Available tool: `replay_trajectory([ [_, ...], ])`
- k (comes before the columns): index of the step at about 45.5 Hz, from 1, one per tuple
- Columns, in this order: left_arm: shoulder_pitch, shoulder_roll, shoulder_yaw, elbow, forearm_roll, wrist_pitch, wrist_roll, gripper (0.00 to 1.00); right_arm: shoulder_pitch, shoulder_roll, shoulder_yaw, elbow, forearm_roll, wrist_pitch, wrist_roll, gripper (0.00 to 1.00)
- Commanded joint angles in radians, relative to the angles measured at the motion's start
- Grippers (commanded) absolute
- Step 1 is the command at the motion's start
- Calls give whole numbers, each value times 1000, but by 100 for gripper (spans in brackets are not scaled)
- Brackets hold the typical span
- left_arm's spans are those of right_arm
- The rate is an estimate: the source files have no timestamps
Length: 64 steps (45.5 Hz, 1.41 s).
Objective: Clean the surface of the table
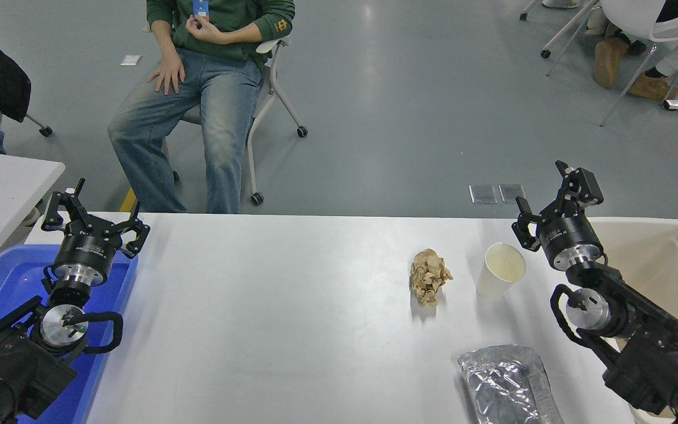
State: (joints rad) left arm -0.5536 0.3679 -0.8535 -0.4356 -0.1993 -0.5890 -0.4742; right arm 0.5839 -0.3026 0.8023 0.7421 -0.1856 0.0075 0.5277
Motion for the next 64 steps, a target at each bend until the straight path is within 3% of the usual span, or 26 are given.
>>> replay_trajectory([
  [1,0,0,1,0,3,0,-1,100,2,3,-2,-1,0,0,0,100],
  [26,0,0,4,0,1,0,-1,100,5,3,-2,11,0,-1,-2,100],
  [43,0,0,4,0,1,0,-3,100,31,-7,-52,36,-1,-12,-113,100],
  [64,0,0,2,0,1,0,-3,100,73,-214,-202,209,-5,-27,-118,100],
])
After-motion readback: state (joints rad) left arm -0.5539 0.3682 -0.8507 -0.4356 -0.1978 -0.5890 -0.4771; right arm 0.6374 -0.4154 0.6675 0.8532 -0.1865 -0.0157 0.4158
